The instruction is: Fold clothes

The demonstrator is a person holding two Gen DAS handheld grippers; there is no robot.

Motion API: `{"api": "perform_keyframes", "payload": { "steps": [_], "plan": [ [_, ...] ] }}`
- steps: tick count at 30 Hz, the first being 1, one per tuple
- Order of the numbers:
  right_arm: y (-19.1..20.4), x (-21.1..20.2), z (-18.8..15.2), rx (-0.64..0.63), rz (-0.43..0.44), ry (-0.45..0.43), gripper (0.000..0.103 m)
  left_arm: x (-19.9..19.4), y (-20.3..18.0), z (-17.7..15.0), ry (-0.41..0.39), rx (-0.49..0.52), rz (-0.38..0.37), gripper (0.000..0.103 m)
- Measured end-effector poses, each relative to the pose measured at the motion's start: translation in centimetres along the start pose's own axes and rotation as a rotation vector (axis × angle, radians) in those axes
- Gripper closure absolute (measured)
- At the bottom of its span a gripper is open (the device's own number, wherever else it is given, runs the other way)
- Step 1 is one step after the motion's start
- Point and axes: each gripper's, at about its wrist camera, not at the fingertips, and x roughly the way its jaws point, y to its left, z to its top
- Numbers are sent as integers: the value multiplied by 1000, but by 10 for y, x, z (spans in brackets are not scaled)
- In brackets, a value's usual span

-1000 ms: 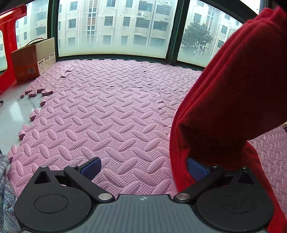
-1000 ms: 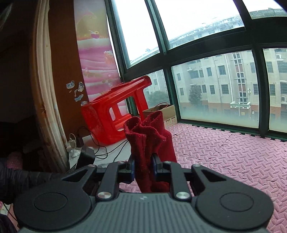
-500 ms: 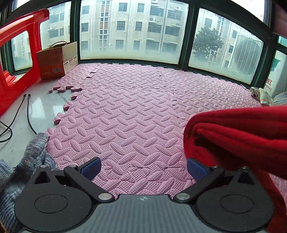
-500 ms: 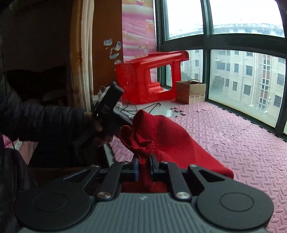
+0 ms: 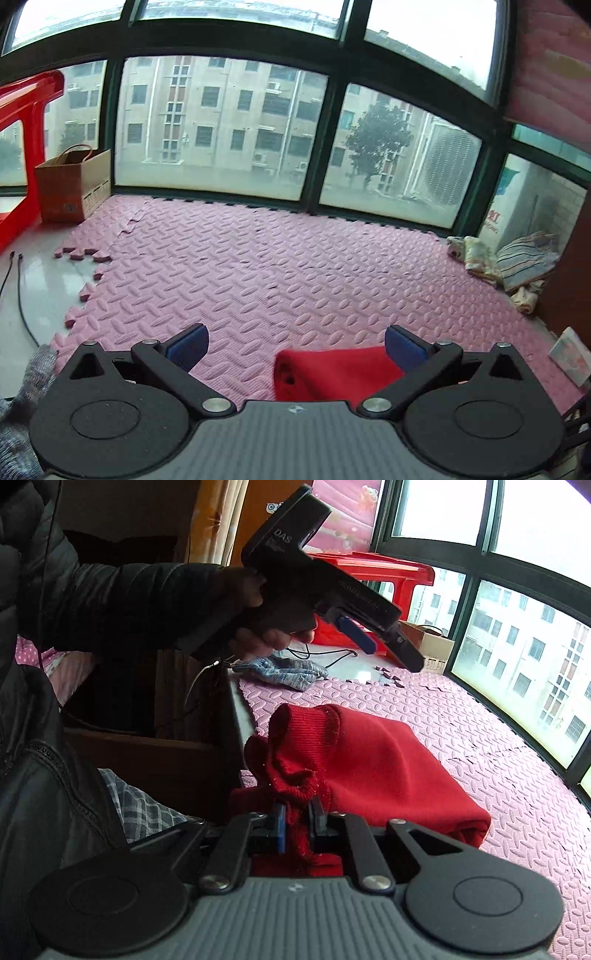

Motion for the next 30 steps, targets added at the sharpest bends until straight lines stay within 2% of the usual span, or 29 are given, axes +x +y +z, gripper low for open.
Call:
{"api": "perform_keyframes", "payload": {
  "steps": [6, 12, 16, 21, 23, 27, 30],
  "plan": [
    [5, 1, 3, -37, -4, 24, 86, 20, -39, 15, 2, 86, -179, 2],
    [2, -1, 5, -2, -4, 25, 84, 52, -50, -8, 160, 120, -324, 21],
    [-6, -14, 5, 69, 20, 29, 84, 38, -57, -34, 202, 174, -399, 22],
    [-32, -34, 5, 185, -39, 7, 84, 14, -56, -55, 213, 215, -433, 20],
    [-45, -35, 6, 237, -95, -19, 83, 7, -57, -60, 209, 229, -438, 19],
    [-75, -23, 11, 358, -185, -75, 82, -6, -59, -66, 195, 245, -445, 16],
    [-95, 2, 17, 442, -194, -86, 81, -14, -60, -69, 182, 251, -451, 14]
  ]
}}
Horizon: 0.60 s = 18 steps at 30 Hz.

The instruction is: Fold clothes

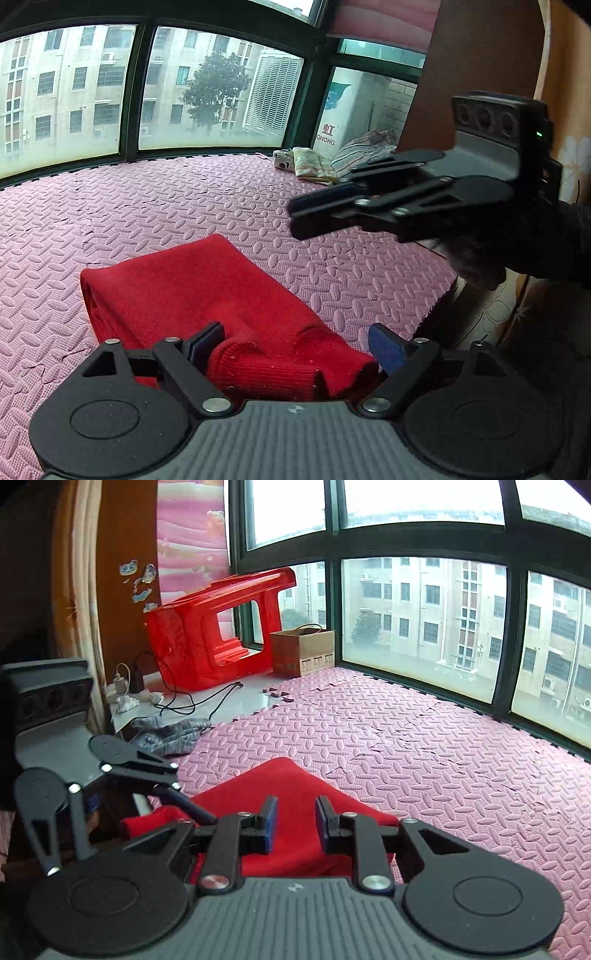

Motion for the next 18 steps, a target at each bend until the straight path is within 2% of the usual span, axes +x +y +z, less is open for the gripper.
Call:
{"api": "perform_keyframes", "payload": {
  "steps": [4, 8, 11, 18],
  "plan": [
    [-4, 32, 0, 56, 33, 31, 77, -6, -1, -6, -3, -4, -2, 13],
    [5, 55, -14, 55, 107, 110, 76, -10, 1, -12, -3, -16, -8, 12],
    [17, 50, -29, 23, 117, 151, 76, -10, 3, -16, 5, -24, -9, 12],
    [30, 17, -50, -40, 69, 166, 76, -12, 2, -29, 12, -27, -12, 10]
  ]
}}
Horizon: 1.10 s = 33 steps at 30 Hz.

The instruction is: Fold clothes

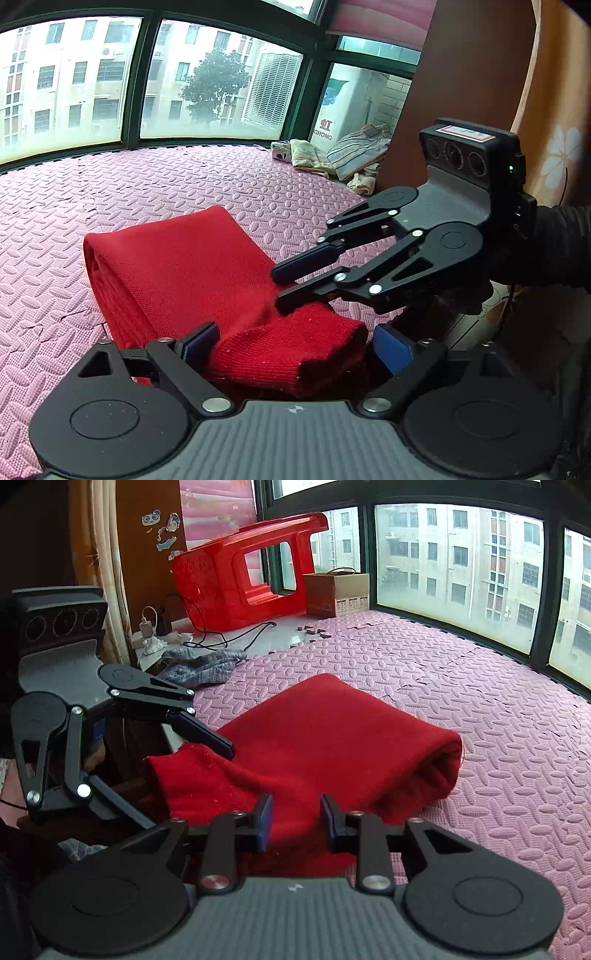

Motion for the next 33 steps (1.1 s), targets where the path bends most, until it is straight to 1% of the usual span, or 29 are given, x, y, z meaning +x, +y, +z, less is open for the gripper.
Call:
{"api": "perform_keyframes", "payload": {
  "steps": [2, 3, 4, 5, 7, 9, 12, 15, 17, 19, 23, 25, 26, 28, 30, 33],
  "plan": [
    [0, -3, 0, 3, -9, 0, 75, -1, -2, 1, -8, 3, 0, 9],
    [-2, -6, 2, 13, -14, -15, 75, -1, -3, 2, -11, 7, 2, 9],
    [-4, -10, 4, 23, -18, -31, 75, -2, -4, 2, -13, 9, 6, 9],
    [-6, -14, 10, 50, -16, -80, 75, -3, -4, 3, -15, 8, 8, 9],
    [-7, -15, 15, 64, -6, -110, 75, -6, -2, 3, -19, -2, 6, 9],
    [-7, -6, 18, 57, 16, -110, 75, -14, 0, 3, -29, -7, 4, 9],
    [-6, 2, 12, 48, 42, -82, 75, -31, 2, 4, -53, -14, 26, 9],
    [3, 3, 2, 7, 31, -61, 75, -45, 9, 14, -112, -79, 53, 9],
    [9, 1, 0, -15, 14, -73, 75, -49, 13, 25, -157, -130, 60, 9],
    [12, 1, 2, -26, 8, -81, 75, -43, 12, 38, -185, -164, 41, 9],
    [16, 3, 2, -21, 2, -92, 75, -12, 17, 54, -198, -293, 12, 9],
    [15, 4, 0, -11, 2, -95, 75, 6, 26, 55, -184, -382, 16, 9],
    [14, 4, -1, -7, 1, -99, 75, 12, 30, 52, -178, -408, 33, 9],
    [12, 4, -2, 15, 5, -103, 74, 23, 37, 42, -159, -441, 80, 9],
    [10, 5, -4, 31, 6, -107, 69, 28, 42, 31, -143, -453, 111, 10],
    [5, 8, -9, 74, 19, -108, 66, 28, 44, 18, -154, -434, 124, 12]
  ]
}}
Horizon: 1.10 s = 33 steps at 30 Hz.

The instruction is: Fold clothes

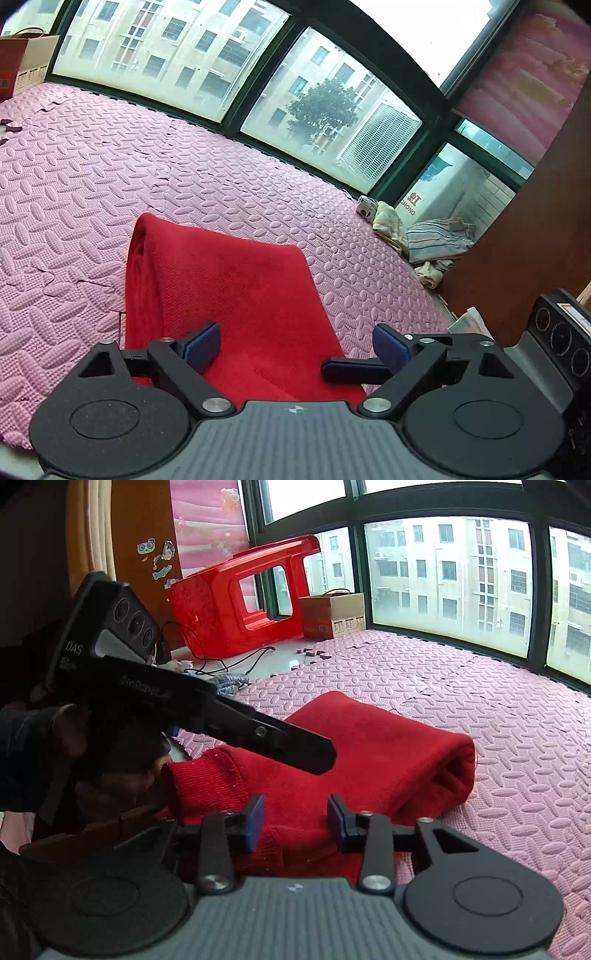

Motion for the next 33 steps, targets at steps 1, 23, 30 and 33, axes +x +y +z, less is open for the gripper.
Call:
{"api": "perform_keyframes", "payload": {
  "steps": [1, 23, 30, 33],
  "plan": [
    [-2, 2, -2, 19, 5, 0, 66, -1, 1, -3, -8, 7, -1, 12],
    [-40, -4, 23, 11, -27, 49, 65, -7, 1, -18, -40, 100, -51, 9],
    [-70, 19, 53, 60, -119, -31, 65, -5, -12, -25, -22, 212, -16, 9],
    [-80, 45, 57, 65, -139, -20, 65, -4, -15, -29, -18, 230, -9, 8]
  ]
}}
